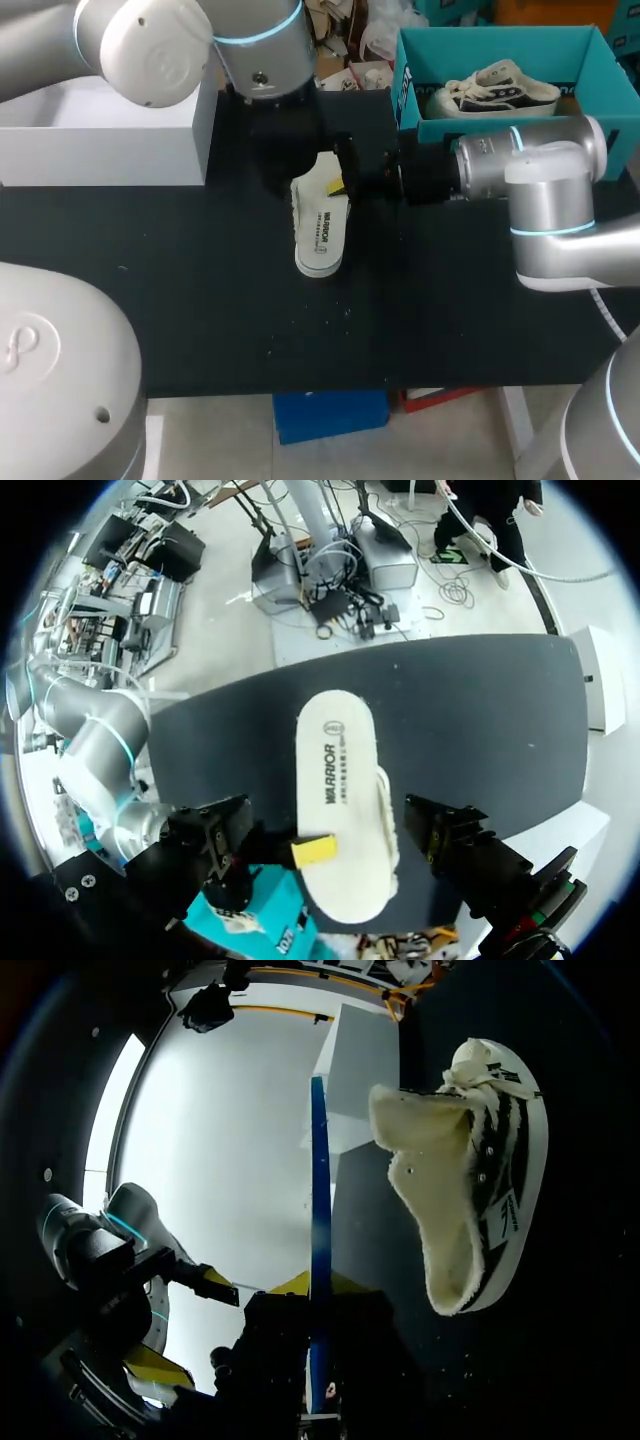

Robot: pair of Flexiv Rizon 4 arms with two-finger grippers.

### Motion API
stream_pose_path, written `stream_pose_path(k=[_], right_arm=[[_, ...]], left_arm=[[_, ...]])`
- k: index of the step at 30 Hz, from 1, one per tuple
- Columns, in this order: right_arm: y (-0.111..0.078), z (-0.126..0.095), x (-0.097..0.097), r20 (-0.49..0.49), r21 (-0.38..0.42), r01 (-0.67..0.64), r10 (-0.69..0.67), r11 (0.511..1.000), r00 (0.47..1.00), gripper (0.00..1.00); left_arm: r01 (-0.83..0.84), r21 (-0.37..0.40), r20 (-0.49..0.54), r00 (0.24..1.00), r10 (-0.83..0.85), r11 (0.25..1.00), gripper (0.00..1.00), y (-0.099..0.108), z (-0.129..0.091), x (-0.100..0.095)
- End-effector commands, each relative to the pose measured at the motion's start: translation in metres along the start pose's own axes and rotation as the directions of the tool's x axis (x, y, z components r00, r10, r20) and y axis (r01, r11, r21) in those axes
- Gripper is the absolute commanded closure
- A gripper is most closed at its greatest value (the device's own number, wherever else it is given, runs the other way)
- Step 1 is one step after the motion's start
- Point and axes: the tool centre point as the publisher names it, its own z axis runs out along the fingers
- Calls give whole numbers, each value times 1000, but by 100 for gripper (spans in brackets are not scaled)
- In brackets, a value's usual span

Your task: Take the shoe out of the shoebox, open the shoe tongue, remove and reinsert the insole, then place the shoe into the shoebox

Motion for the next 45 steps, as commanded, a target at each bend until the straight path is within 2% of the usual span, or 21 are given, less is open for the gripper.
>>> stream_pose_path(k=[1,19,31,38,42,45], right_arm=[[0,1,0,3,0,-1,1,1000,1000,100],[0,1,0,3,0,-1,1,1000,1000,100],[0,1,0,3,0,-1,1,1000,1000,100],[0,1,0,3,0,-1,1,1000,1000,100],[0,1,0,3,0,-1,1,1000,1000,100],[0,1,0,3,0,-1,1,1000,1000,100]], left_arm=[[-9,13,-39,999,9,1000,0,25,0,-6],[-64,-6,-51,997,64,998,0,115,13,-10],[-38,-25,-58,998,36,999,0,160,16,-5],[-17,-40,-79,997,13,999,0,165,15,-6],[-12,-37,-76,997,9,999,0,151,16,-9],[-6,-41,-87,996,3,999,0,132,18,-12]])
